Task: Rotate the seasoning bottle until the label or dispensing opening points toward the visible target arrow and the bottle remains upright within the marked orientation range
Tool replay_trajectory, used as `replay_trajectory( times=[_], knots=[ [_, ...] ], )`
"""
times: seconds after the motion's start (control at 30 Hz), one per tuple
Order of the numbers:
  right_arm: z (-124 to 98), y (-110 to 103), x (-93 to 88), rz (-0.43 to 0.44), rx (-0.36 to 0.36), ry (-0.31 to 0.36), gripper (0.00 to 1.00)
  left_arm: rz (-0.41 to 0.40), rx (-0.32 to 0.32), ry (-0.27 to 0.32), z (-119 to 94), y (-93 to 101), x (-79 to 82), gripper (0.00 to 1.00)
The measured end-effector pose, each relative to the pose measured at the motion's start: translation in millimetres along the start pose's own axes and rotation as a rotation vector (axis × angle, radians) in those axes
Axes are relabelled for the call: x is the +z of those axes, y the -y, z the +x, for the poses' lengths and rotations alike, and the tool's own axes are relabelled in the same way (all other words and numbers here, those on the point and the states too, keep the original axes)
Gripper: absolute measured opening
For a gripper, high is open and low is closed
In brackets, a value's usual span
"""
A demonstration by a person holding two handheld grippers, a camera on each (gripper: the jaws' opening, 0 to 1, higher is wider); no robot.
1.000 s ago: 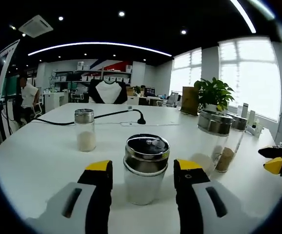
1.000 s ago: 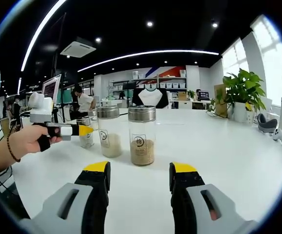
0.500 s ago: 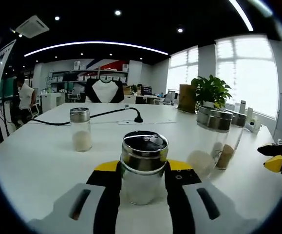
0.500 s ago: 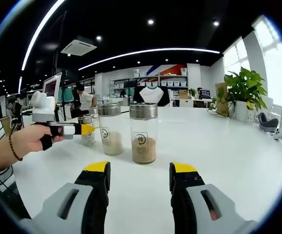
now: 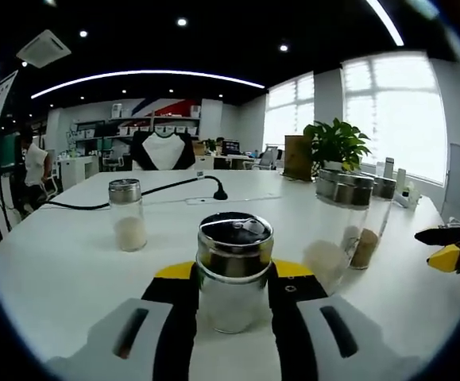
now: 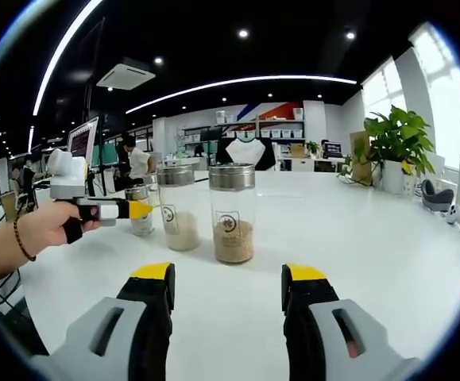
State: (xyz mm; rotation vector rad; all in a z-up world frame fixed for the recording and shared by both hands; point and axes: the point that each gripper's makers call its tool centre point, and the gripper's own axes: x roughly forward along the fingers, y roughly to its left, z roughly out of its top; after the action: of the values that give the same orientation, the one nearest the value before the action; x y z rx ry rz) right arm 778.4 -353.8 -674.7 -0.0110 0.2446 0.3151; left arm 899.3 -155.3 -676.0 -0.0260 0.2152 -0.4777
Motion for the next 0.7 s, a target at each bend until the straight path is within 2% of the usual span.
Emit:
replay_trajectory(
  times=[0.4,0.7],
  knots=[
    [0.0,-1.1,1.8,0.001,0.004,0.012,0.56,0.031,-0.082,-0.005,0.8,3.8,-2.2,0.35],
    [1.1,-6.0,3.0,-0.012,0.024,0.016,0.60,0.059,-0.183,0.002,0.6,7.4,-2.5,0.35]
  ],
)
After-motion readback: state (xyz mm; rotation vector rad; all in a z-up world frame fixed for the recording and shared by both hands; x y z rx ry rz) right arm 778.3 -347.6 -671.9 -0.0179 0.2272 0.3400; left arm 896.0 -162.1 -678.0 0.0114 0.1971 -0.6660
